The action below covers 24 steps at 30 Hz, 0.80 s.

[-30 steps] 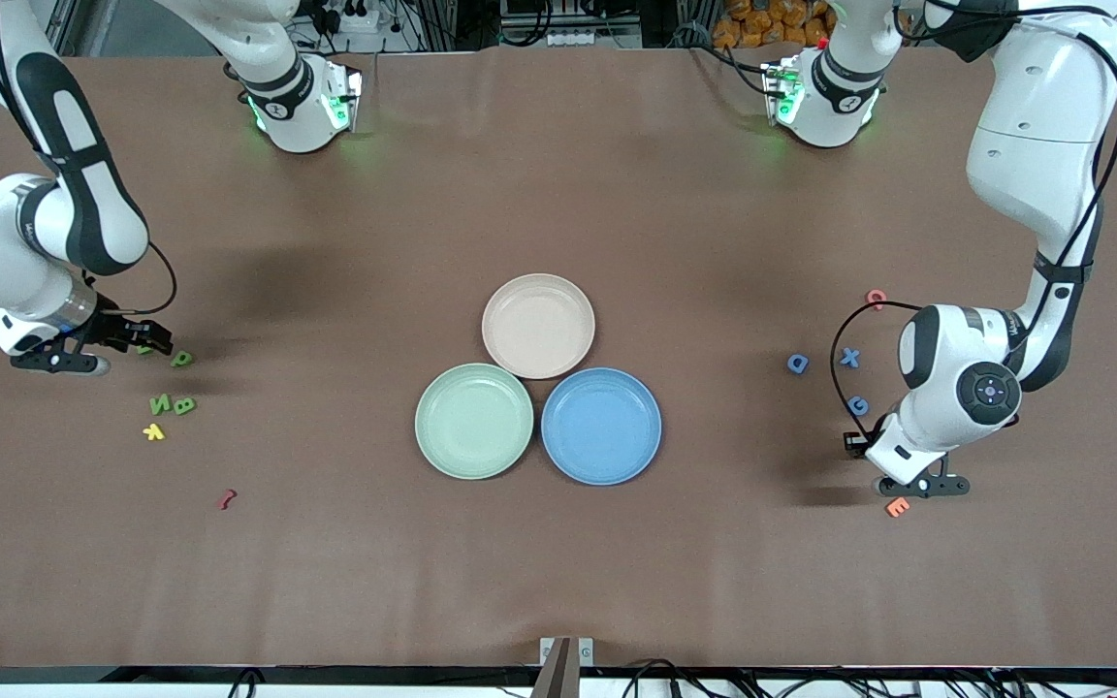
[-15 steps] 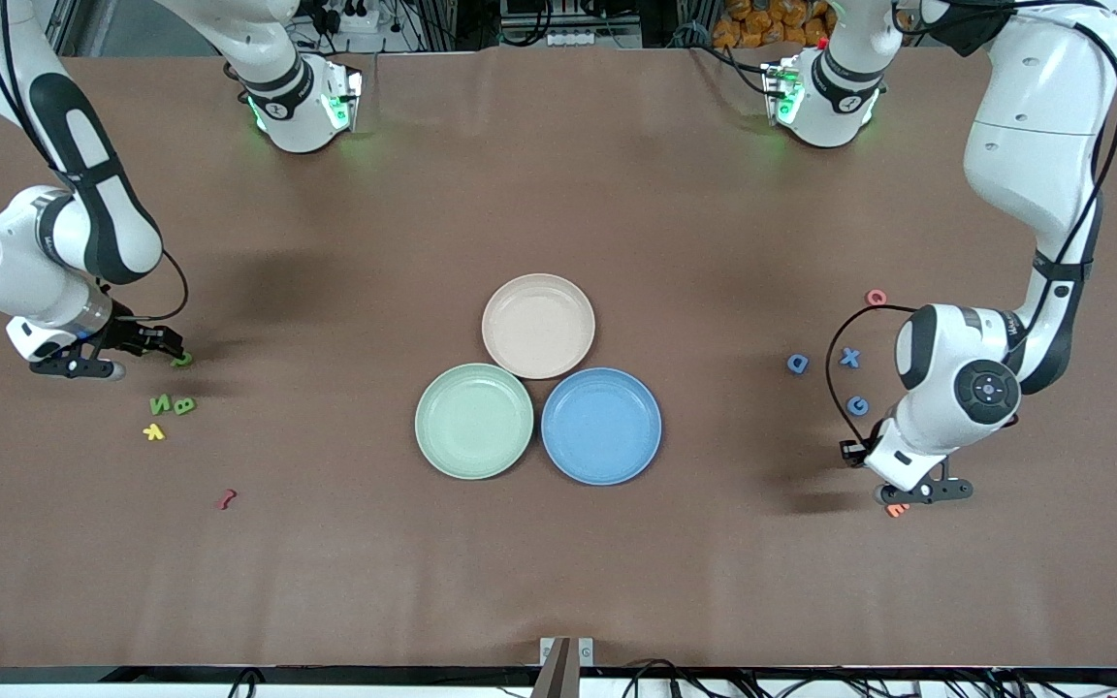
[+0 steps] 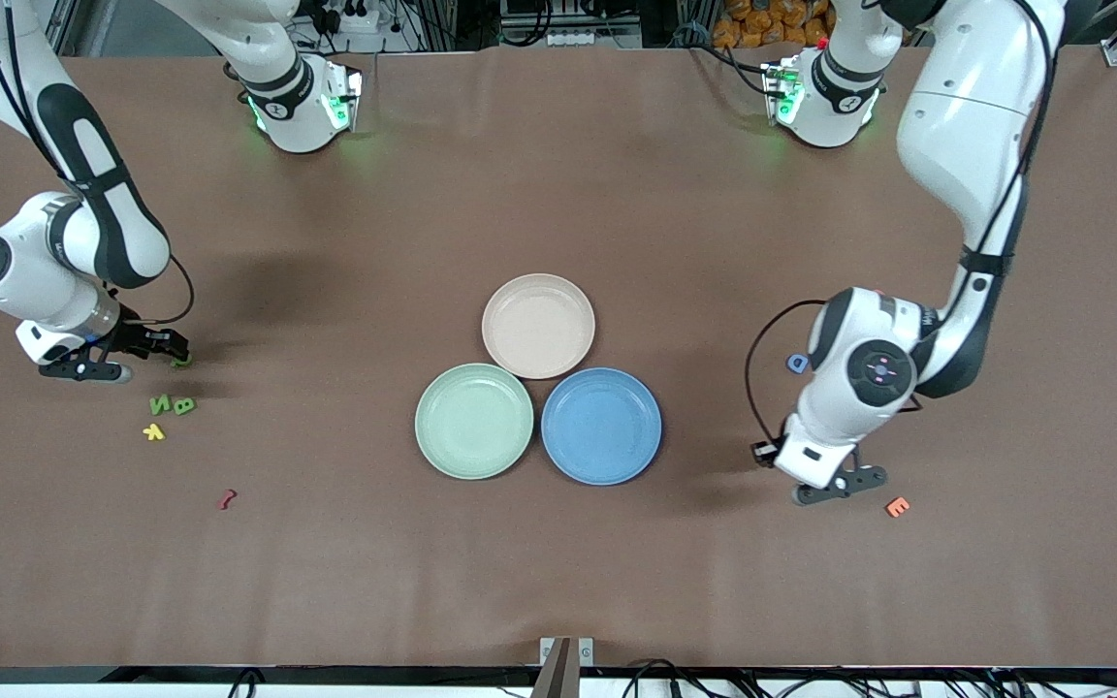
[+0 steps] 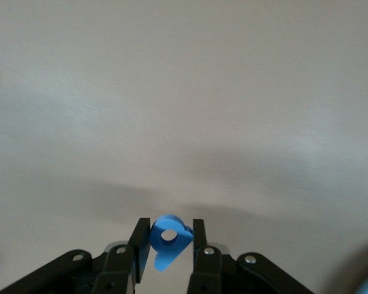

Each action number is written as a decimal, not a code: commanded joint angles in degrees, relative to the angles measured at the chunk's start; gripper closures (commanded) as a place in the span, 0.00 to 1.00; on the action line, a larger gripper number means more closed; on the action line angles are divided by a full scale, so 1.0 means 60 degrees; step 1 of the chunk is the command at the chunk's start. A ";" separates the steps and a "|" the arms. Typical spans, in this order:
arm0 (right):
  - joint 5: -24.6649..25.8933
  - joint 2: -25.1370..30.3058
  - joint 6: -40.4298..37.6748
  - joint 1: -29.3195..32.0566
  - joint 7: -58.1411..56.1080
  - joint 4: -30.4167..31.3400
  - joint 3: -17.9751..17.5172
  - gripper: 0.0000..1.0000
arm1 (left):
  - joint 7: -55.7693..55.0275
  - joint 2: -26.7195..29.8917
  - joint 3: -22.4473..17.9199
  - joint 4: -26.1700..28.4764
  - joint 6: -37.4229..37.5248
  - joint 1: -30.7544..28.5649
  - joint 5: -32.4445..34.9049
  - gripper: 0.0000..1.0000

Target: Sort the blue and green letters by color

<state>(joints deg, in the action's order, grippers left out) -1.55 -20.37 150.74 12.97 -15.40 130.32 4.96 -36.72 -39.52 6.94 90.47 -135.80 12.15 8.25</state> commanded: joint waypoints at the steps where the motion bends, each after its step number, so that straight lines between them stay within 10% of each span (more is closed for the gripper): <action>1: -0.0211 -0.0208 0.0320 0.0138 -0.0201 0.0047 -0.0182 0.27 | -0.1057 0.0098 -0.0058 -0.0180 0.0236 0.0757 -0.0145 0.76; 24: -0.0270 -0.0384 0.0379 0.0153 -0.0201 0.0032 -0.0255 0.32 | -0.3710 -0.1132 -0.0101 -0.1132 -0.1887 0.3321 -0.0203 0.75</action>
<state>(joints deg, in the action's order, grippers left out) -2.07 -22.12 152.06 12.97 -15.40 130.32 4.22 -57.78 -42.04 7.20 87.34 -142.40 30.38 7.90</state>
